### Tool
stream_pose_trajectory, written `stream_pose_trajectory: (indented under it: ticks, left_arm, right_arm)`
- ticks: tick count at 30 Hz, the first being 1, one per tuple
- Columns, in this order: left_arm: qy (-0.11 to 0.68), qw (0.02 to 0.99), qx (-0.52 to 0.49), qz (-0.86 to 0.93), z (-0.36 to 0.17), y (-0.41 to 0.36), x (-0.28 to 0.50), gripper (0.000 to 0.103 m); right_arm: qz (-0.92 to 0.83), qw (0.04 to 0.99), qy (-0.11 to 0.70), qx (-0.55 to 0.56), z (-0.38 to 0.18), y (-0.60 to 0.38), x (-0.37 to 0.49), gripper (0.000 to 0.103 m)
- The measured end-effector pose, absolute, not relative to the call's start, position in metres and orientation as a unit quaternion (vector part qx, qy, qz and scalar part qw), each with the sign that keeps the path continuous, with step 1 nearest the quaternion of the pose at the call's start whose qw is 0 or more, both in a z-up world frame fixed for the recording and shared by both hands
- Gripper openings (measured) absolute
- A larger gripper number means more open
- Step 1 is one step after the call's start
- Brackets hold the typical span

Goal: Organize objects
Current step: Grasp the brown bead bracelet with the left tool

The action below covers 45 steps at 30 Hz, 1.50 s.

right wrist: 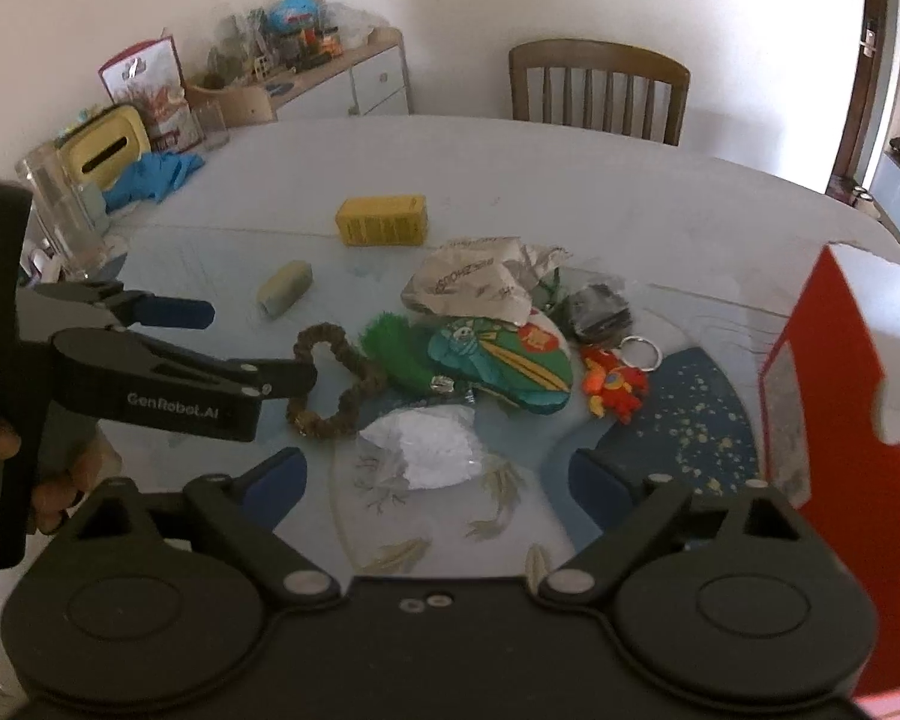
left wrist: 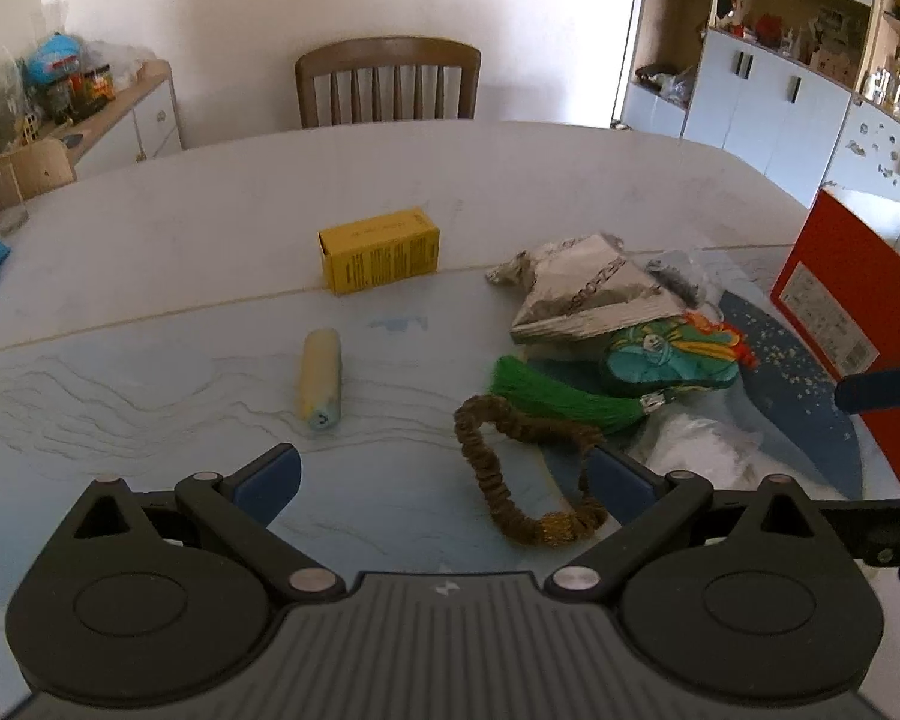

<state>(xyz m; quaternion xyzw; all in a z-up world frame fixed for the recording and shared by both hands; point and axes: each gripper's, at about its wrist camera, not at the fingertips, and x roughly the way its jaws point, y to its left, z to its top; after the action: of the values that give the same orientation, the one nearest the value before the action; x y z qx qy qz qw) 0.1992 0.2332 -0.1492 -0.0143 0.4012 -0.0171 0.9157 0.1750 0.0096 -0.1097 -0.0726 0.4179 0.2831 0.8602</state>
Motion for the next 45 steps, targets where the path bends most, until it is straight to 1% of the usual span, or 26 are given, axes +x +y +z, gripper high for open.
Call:
stream_pose_trajectory:
  ticks: [2,4,6,7,9,10,12,13,16,17,18,20,21,22,23,24,25,26,30,31,37,45]
  left_arm:
    - [0.405,0.914,-0.012,-0.016,-0.153,0.234,0.203,0.102]
    - [0.409,0.912,-0.015,-0.017,-0.155,0.235,0.205,0.097]
    - [0.415,0.909,-0.024,-0.026,-0.157,0.236,0.208,0.089]
    - [0.417,0.908,-0.027,-0.03,-0.158,0.236,0.209,0.087]
    - [0.422,0.905,-0.033,-0.037,-0.159,0.236,0.211,0.077]
    - [0.426,0.903,-0.037,-0.044,-0.16,0.236,0.212,0.074]
    - [0.431,0.9,-0.04,-0.051,-0.162,0.235,0.213,0.064]
    - [0.433,0.899,-0.042,-0.054,-0.163,0.234,0.214,0.062]
    - [0.433,0.898,-0.046,-0.062,-0.162,0.232,0.215,0.05]
    - [0.434,0.897,-0.048,-0.064,-0.162,0.232,0.216,0.043]
    - [0.436,0.896,-0.049,-0.065,-0.161,0.231,0.216,0.037]
    - [0.44,0.894,-0.052,-0.065,-0.161,0.23,0.216,0.031]
    - [0.442,0.893,-0.054,-0.066,-0.16,0.23,0.216,0.027]
    - [0.443,0.892,-0.053,-0.064,-0.16,0.229,0.215,0.022]
    - [0.445,0.892,-0.05,-0.062,-0.16,0.228,0.215,0.016]
    - [0.447,0.891,-0.048,-0.06,-0.16,0.227,0.214,0.015]
    - [0.446,0.892,-0.046,-0.057,-0.159,0.226,0.214,0.013]
    - [0.445,0.893,-0.043,-0.055,-0.158,0.226,0.213,0.011]
    - [0.438,0.897,-0.043,-0.05,-0.153,0.225,0.208,0.008]
    - [0.436,0.897,-0.044,-0.05,-0.152,0.224,0.207,0.008]
    - [0.434,0.899,-0.044,-0.046,-0.144,0.219,0.197,0.008]
    - [0.427,0.902,-0.048,-0.05,-0.125,0.208,0.178,0.008]
  right_arm:
    - [0.284,0.857,0.422,-0.08,-0.114,0.014,0.179,0.091]
    - [0.285,0.854,0.427,-0.085,-0.118,0.018,0.183,0.088]
    - [0.286,0.851,0.431,-0.087,-0.122,0.02,0.186,0.085]
    - [0.288,0.85,0.433,-0.089,-0.124,0.022,0.188,0.083]
    - [0.287,0.848,0.436,-0.094,-0.127,0.024,0.191,0.081]
    - [0.287,0.847,0.437,-0.096,-0.129,0.025,0.193,0.079]
    - [0.288,0.845,0.441,-0.096,-0.131,0.026,0.196,0.076]
    - [0.29,0.843,0.443,-0.096,-0.132,0.026,0.197,0.075]
    - [0.295,0.839,0.446,-0.1,-0.134,0.029,0.198,0.072]
    - [0.296,0.838,0.447,-0.1,-0.134,0.029,0.199,0.072]
    - [0.297,0.838,0.447,-0.102,-0.135,0.03,0.199,0.07]
    - [0.3,0.836,0.447,-0.104,-0.135,0.031,0.199,0.065]
    - [0.3,0.836,0.448,-0.106,-0.136,0.031,0.199,0.059]
    - [0.3,0.834,0.45,-0.108,-0.136,0.032,0.199,0.056]
    - [0.3,0.834,0.45,-0.109,-0.137,0.031,0.198,0.056]
    - [0.3,0.835,0.448,-0.11,-0.137,0.031,0.198,0.052]
    - [0.299,0.835,0.449,-0.111,-0.137,0.032,0.198,0.044]
    - [0.298,0.836,0.447,-0.113,-0.137,0.031,0.197,0.042]
    - [0.298,0.838,0.443,-0.109,-0.133,0.027,0.195,0.03]
    - [0.301,0.837,0.444,-0.107,-0.132,0.026,0.194,0.024]
    - [0.296,0.844,0.435,-0.103,-0.124,0.016,0.183,0.02]
    - [0.294,0.854,0.42,-0.088,-0.101,-0.004,0.166,0.02]
